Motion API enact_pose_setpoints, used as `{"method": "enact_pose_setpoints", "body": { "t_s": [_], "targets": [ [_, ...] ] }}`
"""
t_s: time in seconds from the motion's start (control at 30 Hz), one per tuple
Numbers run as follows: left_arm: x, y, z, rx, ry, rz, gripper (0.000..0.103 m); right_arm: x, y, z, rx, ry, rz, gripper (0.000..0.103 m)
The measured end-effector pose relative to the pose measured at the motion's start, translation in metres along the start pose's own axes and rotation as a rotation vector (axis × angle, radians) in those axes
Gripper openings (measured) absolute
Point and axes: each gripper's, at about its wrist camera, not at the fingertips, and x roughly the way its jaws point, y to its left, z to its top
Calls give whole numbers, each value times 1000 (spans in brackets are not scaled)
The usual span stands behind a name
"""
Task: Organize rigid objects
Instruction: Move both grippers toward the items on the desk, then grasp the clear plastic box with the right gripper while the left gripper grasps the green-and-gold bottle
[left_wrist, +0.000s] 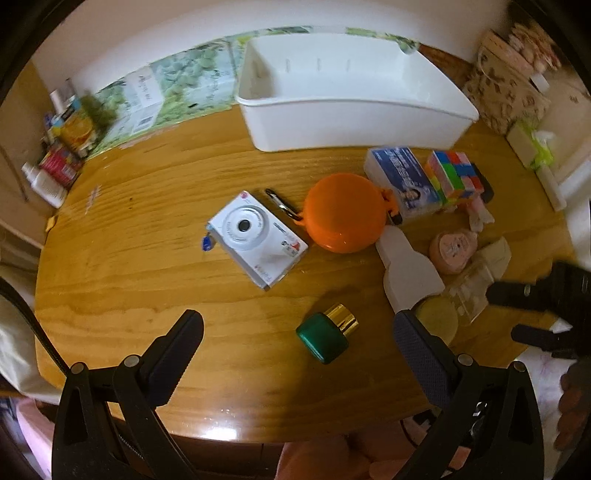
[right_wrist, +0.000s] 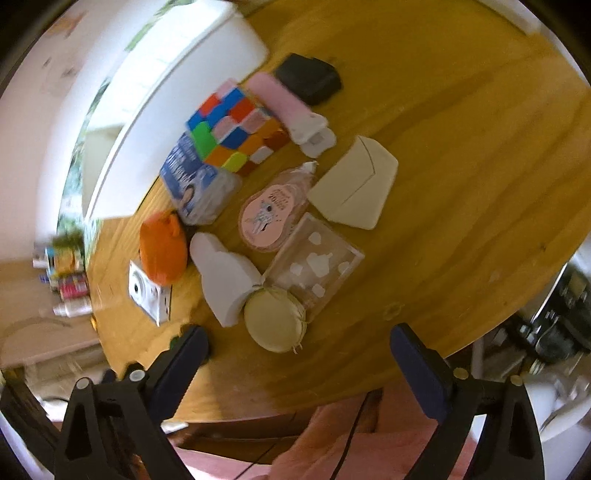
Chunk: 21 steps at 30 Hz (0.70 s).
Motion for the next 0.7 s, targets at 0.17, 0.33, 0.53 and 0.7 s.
{"method": "enact_pose_setpoints", "body": {
  "t_s": [0.17, 0.33, 0.53, 0.7],
  "targets": [
    [19, -3, 0, 44, 65, -46, 97, 6, -10, 9, 116, 30, 38, 93],
    [38, -3, 6, 58, 136, -106, 91, 11, -12, 17, 186, 37, 42, 88],
    [58, -1, 13, 44, 220, -163, 83, 16, -20, 28, 250, 44, 26, 81],
    [72, 7, 19, 2, 286, -215, 75, 19, -27, 37, 283, 45, -6, 76]
  ]
}}
